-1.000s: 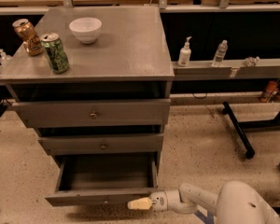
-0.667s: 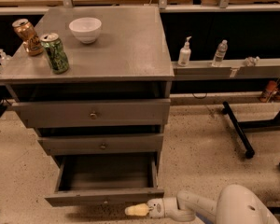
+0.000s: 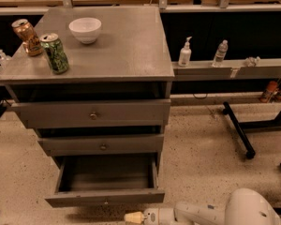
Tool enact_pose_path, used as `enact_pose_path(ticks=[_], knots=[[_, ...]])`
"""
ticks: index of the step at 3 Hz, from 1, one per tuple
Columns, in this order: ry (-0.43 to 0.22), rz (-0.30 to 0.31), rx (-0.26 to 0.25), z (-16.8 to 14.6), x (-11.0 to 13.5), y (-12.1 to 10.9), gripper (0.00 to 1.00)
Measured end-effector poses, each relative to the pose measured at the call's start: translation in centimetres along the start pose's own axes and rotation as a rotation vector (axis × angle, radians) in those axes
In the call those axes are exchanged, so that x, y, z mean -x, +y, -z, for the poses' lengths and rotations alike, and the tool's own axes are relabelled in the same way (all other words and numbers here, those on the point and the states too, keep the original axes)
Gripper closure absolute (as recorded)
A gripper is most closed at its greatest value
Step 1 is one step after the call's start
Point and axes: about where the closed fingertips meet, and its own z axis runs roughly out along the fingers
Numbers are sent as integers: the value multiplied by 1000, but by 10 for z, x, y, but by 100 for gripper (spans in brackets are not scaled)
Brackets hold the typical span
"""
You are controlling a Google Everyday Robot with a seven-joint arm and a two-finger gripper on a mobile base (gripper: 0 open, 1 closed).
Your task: Close bottom drawer
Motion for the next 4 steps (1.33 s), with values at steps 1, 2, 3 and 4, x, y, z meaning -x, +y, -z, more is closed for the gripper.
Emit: enact_pose_path(ticks=[1, 2, 3, 4], knots=[[4, -42, -67, -21, 3, -38, 100], [-13, -46, -81, -32, 35, -69, 100], [-8, -34, -92, -47, 70, -89, 100], [-9, -31, -97, -51, 78, -92, 100]])
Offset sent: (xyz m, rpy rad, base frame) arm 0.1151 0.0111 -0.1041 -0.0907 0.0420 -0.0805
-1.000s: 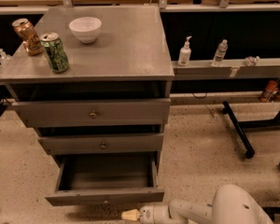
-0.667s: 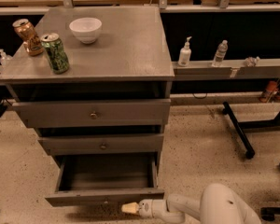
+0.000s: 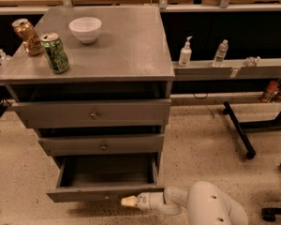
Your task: Close bottom drawer
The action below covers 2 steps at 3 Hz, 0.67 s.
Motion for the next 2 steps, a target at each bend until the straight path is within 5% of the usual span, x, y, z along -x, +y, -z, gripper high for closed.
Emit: enact_pose_path(ticks=[2], knots=[[-8, 7, -11, -6, 24, -2, 100]])
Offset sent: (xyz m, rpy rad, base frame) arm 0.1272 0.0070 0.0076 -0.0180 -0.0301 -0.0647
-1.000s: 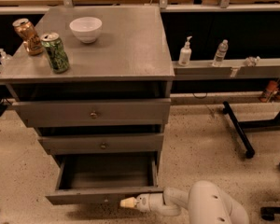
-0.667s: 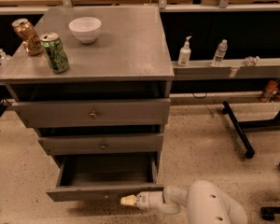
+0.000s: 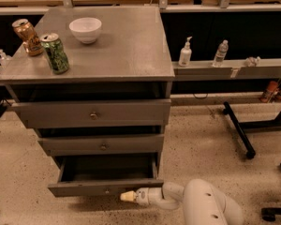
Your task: Close bottom drawer
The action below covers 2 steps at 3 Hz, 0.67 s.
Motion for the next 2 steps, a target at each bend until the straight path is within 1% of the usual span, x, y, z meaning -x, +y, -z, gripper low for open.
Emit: enact_pose_path(ticks=[1, 2], knots=[[-14, 5, -6, -5, 32, 0, 100], [-14, 5, -6, -5, 31, 1, 100]])
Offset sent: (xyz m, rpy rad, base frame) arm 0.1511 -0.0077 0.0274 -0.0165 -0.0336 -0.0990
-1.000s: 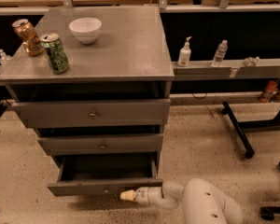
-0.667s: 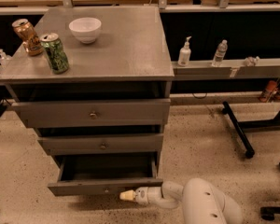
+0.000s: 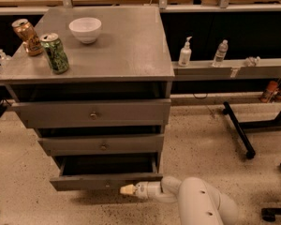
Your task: Close bottom drawer
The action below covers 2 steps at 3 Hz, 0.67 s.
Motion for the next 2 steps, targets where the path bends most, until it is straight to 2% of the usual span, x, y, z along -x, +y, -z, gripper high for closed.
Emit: enact_pose_path(ticks=[1, 2], knots=[[-38, 20, 64, 1, 36, 11, 100], [-29, 12, 62, 1, 25, 11, 100]])
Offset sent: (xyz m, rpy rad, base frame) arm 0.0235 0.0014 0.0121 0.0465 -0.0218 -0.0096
